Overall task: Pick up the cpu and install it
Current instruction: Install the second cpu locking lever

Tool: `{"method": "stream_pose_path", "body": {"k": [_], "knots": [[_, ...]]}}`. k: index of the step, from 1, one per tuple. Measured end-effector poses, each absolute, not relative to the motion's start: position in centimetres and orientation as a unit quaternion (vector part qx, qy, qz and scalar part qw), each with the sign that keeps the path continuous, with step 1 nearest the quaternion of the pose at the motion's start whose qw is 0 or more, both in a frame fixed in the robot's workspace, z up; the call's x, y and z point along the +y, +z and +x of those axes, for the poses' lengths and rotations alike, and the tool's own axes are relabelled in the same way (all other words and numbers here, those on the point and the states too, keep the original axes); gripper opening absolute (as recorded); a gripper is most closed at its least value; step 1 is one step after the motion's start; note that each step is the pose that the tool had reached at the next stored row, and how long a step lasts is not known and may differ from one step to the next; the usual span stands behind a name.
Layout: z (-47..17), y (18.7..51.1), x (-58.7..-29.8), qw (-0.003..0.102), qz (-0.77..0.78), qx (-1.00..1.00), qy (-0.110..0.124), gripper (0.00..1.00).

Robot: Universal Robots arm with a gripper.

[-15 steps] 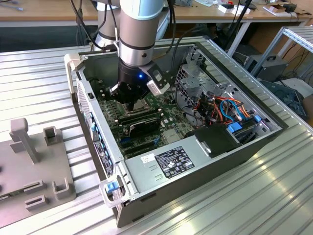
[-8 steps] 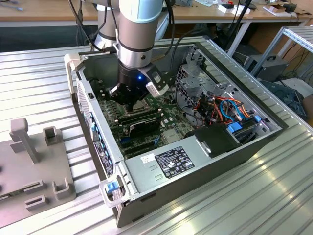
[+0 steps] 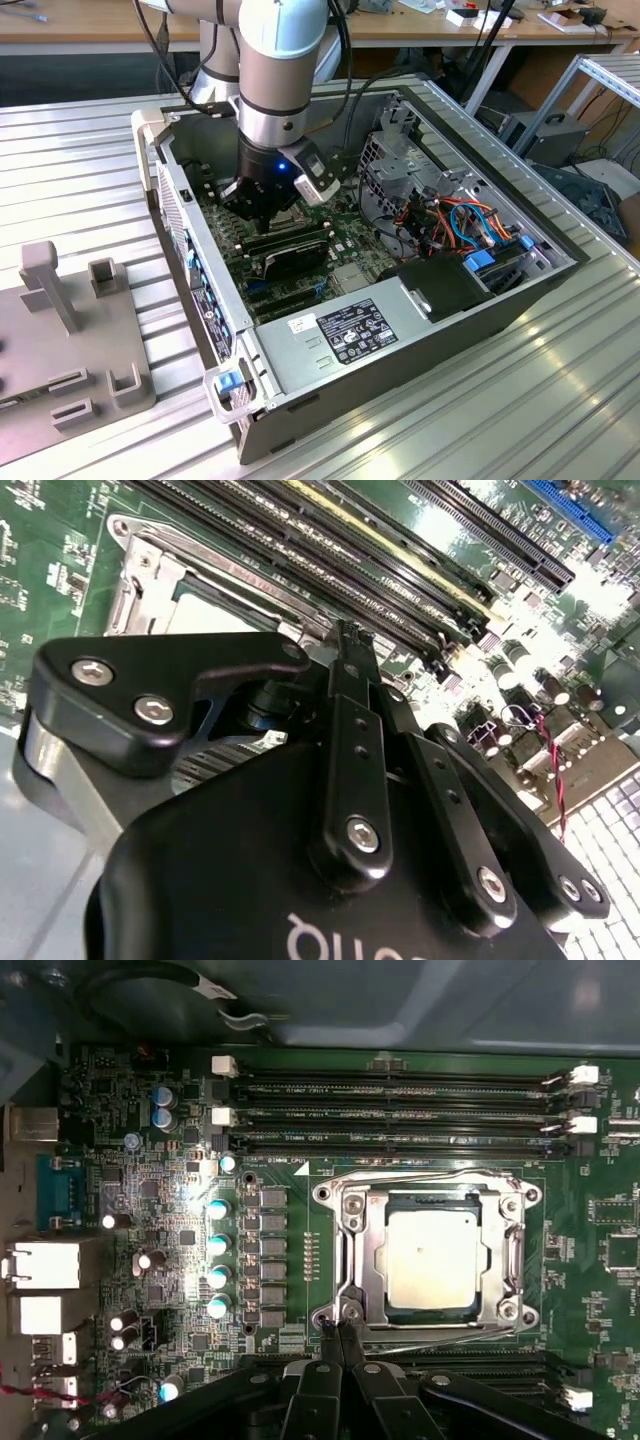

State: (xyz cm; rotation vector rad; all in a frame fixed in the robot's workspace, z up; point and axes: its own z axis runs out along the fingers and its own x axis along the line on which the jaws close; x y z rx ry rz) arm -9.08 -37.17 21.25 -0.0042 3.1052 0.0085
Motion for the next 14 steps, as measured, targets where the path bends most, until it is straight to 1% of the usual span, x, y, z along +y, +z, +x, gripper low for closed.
{"method": "stream_pose_path", "body": {"k": [14], "knots": [[-9.51, 20.13, -36.92, 0.018, -0.001, 1.0, 0.0, 0.11]]}}
